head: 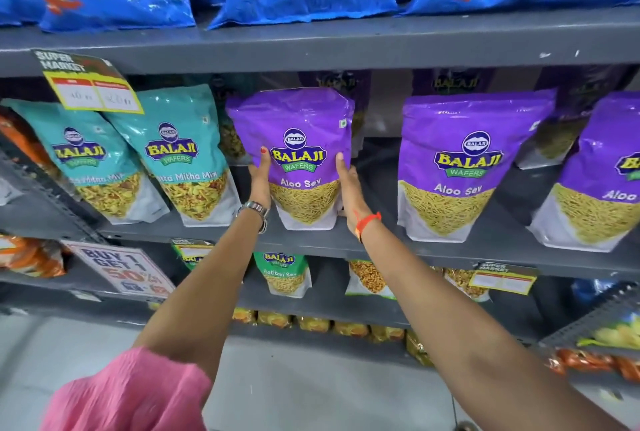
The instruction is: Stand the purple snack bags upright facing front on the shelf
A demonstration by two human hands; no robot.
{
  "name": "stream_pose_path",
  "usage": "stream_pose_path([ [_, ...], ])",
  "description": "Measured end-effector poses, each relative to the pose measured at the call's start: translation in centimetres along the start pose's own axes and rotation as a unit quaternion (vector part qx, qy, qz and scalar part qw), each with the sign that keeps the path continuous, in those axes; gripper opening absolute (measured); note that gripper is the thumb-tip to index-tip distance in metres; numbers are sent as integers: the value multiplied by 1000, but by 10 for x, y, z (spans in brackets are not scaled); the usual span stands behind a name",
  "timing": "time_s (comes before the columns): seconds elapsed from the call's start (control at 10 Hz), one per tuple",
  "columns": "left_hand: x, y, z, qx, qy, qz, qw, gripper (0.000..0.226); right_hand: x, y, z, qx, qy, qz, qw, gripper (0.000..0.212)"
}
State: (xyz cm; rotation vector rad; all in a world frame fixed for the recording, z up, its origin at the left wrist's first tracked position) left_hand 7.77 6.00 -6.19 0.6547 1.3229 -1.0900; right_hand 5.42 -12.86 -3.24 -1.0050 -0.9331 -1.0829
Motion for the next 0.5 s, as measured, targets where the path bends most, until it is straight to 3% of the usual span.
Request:
stream_pose_path([
  [0.1,-11,-19,0,-21,16,-2,1000,155,-3,-4,2,-3,0,4,1000,68],
  [0.2,-24,-44,5,-23,-6,-17,1000,142,-5,-11,7,-2,4,15,1000,76],
  [0.3,-26,-49,5,-21,-24,-18,999,89,-6,-13,10,4,3,16,1000,81],
  [0.4,-35,-61,6,-27,-11,5,1000,76,-3,-15,7,1,-19,14,1000,69],
  [0.5,-50,-84,3,-98,-3,128,987,79,3,-22,-3,-60,-106,-39,992,78],
])
Point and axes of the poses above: each hand's wrist, its own y-axis towards the middle knuckle, its own z-axis out of the palm, x = y × z, the point moved 5 cm from there along y, towards the middle knuckle, and after that the axes turned 1 degree about x, right-handed, at the moved point
